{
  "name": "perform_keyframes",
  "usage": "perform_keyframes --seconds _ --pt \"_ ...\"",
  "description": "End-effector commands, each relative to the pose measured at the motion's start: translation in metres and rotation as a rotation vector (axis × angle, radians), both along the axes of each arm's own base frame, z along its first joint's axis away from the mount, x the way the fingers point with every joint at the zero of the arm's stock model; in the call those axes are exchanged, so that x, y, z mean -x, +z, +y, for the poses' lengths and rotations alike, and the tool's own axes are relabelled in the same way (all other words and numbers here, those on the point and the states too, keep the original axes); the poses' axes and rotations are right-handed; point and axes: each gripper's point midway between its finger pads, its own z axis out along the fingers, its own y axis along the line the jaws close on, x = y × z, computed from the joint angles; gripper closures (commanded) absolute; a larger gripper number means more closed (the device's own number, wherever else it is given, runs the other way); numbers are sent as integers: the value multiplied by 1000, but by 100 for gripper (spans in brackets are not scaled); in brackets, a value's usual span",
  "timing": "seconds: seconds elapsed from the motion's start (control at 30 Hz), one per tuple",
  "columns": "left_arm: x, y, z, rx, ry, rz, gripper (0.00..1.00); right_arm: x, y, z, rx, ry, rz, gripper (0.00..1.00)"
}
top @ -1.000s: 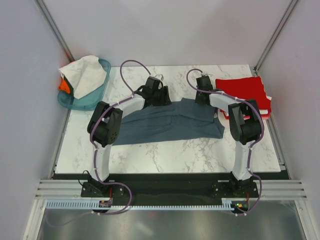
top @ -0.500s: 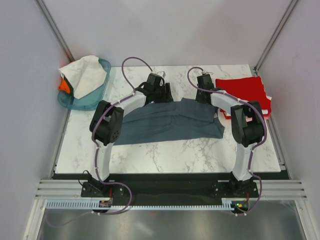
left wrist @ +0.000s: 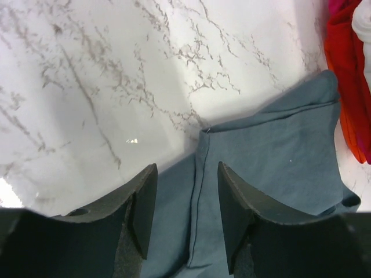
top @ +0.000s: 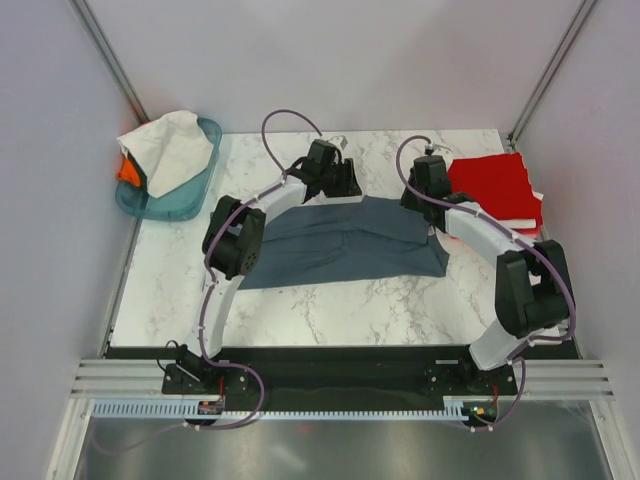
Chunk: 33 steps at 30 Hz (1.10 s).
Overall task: Fold and stack the t-shirts
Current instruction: Fold the tshirt
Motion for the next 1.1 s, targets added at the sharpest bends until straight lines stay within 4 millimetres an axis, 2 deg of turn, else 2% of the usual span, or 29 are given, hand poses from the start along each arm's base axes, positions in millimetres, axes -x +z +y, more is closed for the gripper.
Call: perform_keyframes --seconds 0.0,0.2,0.37,0.5,0.63,0.87,1.0,1.07 --pt "-9 13 -24 72 -31 -22 50 5 39 4 -83 -11 -127 68" --pt "-10 6 -40 93 -42 -14 50 18 56 2 -97 7 -171 67" --pt "-11 5 -51 96 -47 -22 50 23 57 -1 -97 4 -174 67" --pt "-15 5 -56 92 -49 -19 54 26 61 -2 -105 9 -182 66" --pt "-14 -1 -57 90 -50 1 56 27 60 -4 -114 6 -181 66" --pt "-18 -6 -48 39 -17 -19 51 28 56 -5 -131 11 -179 67" --pt "-15 -10 -49 26 -19 -9 55 28 55 -6 -136 8 -178 67" --pt "-11 -12 -53 32 -36 0 61 28 54 -6 -138 10 -176 67"
